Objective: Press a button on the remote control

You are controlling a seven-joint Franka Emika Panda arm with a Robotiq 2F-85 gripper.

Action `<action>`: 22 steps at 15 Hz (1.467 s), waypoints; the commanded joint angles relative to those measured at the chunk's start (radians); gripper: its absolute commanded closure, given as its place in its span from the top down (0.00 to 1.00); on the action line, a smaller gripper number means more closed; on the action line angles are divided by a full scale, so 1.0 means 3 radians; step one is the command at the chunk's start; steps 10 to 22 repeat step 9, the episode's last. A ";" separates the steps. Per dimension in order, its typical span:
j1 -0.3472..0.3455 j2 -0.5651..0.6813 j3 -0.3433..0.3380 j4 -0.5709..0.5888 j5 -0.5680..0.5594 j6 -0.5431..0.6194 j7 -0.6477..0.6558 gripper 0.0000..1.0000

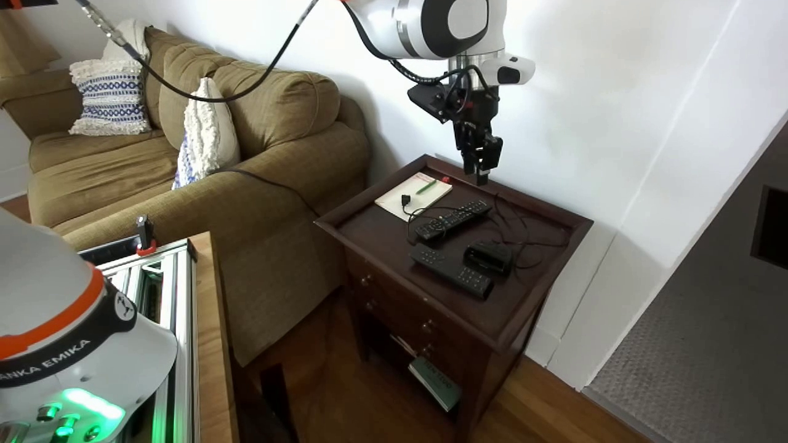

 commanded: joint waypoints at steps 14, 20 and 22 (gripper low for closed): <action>-0.0128 -0.0343 0.0049 -0.0376 -0.0140 0.0033 -0.0258 1.00; -0.0128 -0.0343 0.0049 -0.0376 -0.0140 0.0033 -0.0258 1.00; -0.0128 -0.0343 0.0049 -0.0376 -0.0140 0.0033 -0.0258 1.00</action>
